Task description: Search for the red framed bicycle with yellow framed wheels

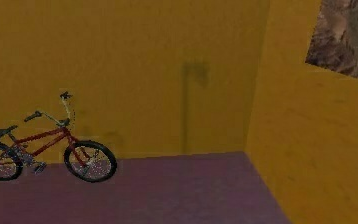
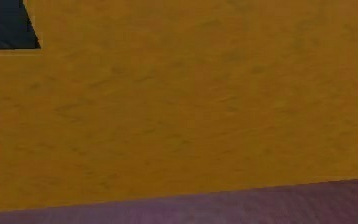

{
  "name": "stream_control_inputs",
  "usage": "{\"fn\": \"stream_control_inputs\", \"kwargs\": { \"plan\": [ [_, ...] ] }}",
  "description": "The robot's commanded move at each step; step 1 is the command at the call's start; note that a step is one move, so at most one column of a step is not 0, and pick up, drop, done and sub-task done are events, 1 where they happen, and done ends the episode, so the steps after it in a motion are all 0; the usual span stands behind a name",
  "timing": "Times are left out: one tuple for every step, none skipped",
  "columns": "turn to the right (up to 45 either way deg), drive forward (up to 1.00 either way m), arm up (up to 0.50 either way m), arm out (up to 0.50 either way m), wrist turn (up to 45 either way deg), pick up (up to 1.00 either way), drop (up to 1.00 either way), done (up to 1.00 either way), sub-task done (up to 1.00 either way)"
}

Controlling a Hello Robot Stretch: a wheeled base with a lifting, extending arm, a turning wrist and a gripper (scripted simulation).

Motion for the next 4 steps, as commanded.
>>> {"fn": "stream_control_inputs", "kwargs": {
  "plan": [
    [9.0, 0.0, 0.0, 0.0, 0.0, 0.0, 0.0, 0.0, 0.0],
    [0.0, 1.0, 0.0, 0.0, 0.0, 0.0, 0.0, 0.0, 0.0],
    [-3.0, 0.0, 0.0, 0.0, 0.0, 0.0, 0.0, 0.0, 0.0],
    [0.0, 0.15, 0.0, 0.0, 0.0, 0.0, 0.0, 0.0, 0.0]
  ]
}}
